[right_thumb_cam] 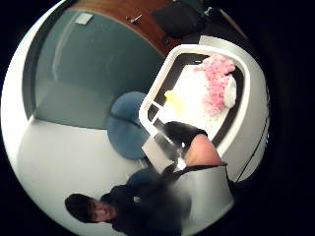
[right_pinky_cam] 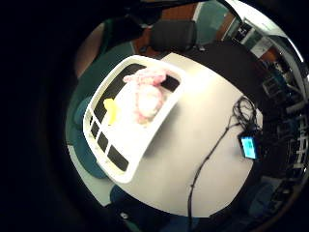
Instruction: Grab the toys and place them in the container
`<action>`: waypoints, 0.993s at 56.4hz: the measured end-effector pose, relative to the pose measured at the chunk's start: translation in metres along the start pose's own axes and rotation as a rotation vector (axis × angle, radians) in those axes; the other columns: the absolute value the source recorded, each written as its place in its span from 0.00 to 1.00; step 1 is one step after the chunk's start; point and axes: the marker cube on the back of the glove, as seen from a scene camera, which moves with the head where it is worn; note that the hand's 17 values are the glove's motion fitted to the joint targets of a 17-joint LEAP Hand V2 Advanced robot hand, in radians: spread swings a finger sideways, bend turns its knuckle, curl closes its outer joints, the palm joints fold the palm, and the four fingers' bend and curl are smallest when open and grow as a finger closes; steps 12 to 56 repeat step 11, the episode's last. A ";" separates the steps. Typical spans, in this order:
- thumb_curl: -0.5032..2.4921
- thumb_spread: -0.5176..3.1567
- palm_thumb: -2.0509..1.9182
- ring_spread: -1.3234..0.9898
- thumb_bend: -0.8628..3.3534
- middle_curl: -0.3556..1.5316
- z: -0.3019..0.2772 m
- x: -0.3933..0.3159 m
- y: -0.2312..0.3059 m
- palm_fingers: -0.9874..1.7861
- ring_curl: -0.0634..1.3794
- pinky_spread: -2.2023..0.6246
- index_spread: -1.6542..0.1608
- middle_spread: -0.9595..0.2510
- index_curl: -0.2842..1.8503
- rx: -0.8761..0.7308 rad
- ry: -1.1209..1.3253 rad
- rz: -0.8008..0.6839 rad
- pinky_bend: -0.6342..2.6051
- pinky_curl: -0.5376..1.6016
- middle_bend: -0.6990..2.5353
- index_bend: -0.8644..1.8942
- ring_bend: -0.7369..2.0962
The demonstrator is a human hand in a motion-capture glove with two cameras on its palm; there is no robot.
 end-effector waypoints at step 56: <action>0.29 0.47 0.56 0.55 0.20 0.29 -0.064 0.063 0.033 0.32 0.24 0.76 0.79 0.81 0.37 0.057 -0.098 0.076 0.49 0.36 0.25 0.46 0.35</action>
